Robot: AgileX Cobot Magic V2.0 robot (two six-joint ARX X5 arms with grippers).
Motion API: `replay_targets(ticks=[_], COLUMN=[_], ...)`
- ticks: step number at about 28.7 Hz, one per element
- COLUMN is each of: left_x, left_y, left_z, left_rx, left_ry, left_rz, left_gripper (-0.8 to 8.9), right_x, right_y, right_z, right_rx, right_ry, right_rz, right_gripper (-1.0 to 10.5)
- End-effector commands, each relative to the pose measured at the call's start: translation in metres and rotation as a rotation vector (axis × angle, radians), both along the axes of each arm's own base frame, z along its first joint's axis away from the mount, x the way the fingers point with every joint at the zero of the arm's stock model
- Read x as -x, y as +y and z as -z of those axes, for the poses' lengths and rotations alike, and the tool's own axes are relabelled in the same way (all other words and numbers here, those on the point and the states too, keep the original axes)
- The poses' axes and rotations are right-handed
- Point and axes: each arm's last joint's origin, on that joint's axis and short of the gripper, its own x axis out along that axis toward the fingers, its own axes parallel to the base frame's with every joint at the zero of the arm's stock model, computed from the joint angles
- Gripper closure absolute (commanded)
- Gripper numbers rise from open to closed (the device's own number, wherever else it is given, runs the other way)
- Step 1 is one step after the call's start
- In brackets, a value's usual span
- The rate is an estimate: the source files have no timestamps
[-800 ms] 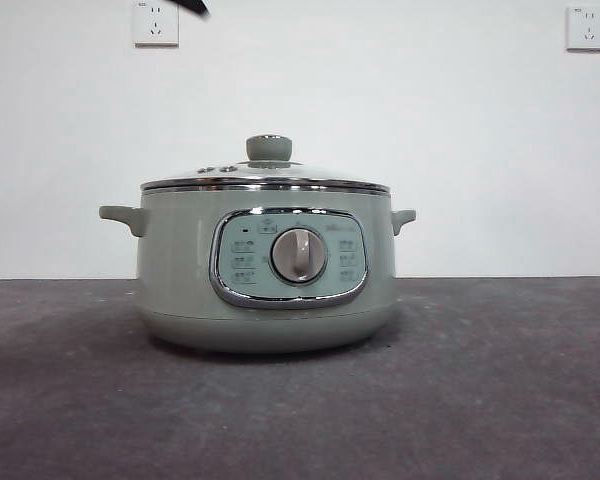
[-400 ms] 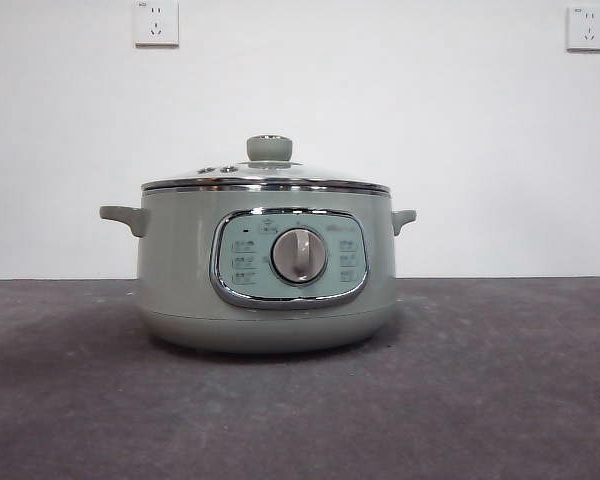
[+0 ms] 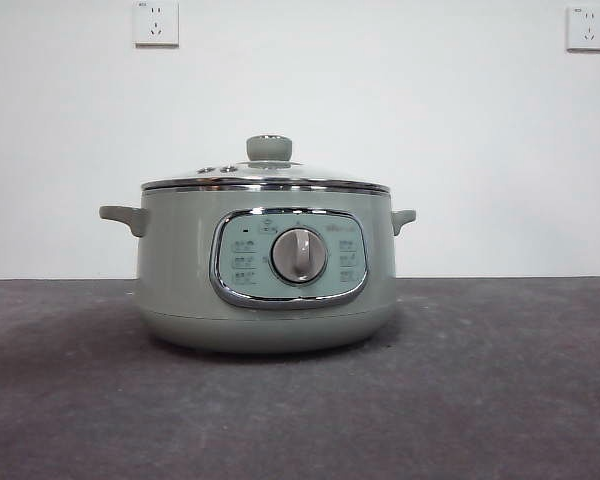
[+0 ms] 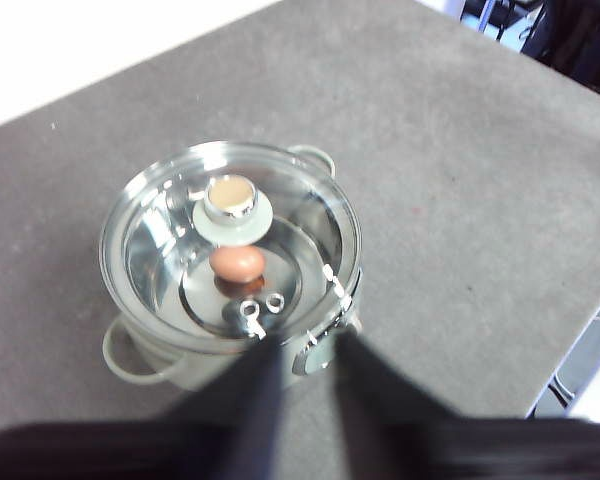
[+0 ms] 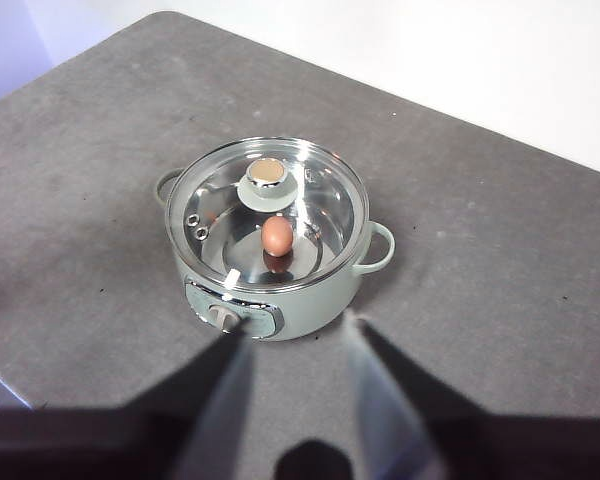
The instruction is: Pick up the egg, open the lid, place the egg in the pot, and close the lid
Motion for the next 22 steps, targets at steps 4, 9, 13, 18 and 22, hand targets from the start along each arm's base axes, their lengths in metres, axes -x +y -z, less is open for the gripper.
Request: replay_targets(ticks=[4,9,13,18,22], left_x=[0.000,0.000,0.000,-0.001,-0.003], left_y=[0.001,0.001,0.001,0.000,-0.001], left_z=[-0.001,-0.001,-0.001,0.000,0.000], left_rx=[0.007,0.005,0.005,0.004,-0.007], left_ry=[-0.001,-0.002,-0.002,0.000,-0.005], left_rz=[-0.006,-0.009,-0.009,-0.009,-0.003], left_gripper=[8.21,8.17,8.17,8.17,8.17], right_x=[-0.003,-0.008,-0.012,-0.023,-0.032], right_y=[0.002,0.005,0.008,0.015,0.021], right_z=[0.004,0.005,0.006,0.009,0.012], right_rx=[0.008,0.018,0.025,0.042,0.058], right_ry=[0.041,0.053,0.064,0.089,0.114], right_rz=[0.009,0.010,0.010,0.010,0.011], right_gripper=[9.5,9.5,9.5,9.5,9.5])
